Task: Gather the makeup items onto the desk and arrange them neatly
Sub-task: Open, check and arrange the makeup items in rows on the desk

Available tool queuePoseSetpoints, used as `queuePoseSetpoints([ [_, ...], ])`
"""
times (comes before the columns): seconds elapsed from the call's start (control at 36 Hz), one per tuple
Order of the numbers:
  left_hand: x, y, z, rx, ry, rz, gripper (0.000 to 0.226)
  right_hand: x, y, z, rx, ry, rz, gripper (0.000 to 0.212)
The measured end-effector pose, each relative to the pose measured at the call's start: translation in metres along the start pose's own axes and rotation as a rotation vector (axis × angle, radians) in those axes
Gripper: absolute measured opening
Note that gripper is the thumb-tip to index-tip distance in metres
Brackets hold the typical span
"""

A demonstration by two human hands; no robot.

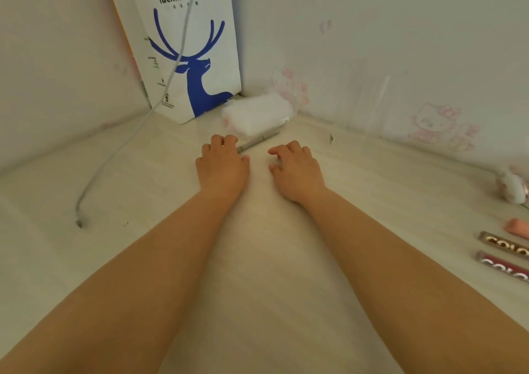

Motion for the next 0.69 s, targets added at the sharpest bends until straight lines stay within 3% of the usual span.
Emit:
queuePoseSetpoints([
  [0.17,0.008,-0.016,-0.001,-0.044,-0.006,0.04,0.038,-0.003,-0.003,-0.004,0.048,0.059,-0.057,0.037],
  [0.28,0.009,-0.019,0.0,-0.068,-0.008,0.023,0.027,-0.004,-0.002,-0.008,0.06,-0.028,-0.05,0.034],
  [0.47,0.003,0.003,-0.009,-0.039,0.042,0.034,0.025,-0.02,0.026,-0.032,0.236,-0.571,-0.13,0.026],
  [0.56,-0.003,0.029,-0.03,0.07,0.188,0.018,0.021,-0.032,0.044,-0.043,0.313,-0.759,-0.23,0.022],
  [0.69,-0.013,0.083,-0.072,0.267,0.375,0.039,0.013,-0.042,0.094,-0.075,0.58,-1.271,-0.333,0.017],
])
Point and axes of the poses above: each hand's wrist, its own y-axis away from the middle knuckle, its own x-axis out of the palm, z = x × y, the point moved 9 cm from there along -y, towards the middle knuckle, and after that the axes turned 2 degrees about -x, right-handed, at the moved point
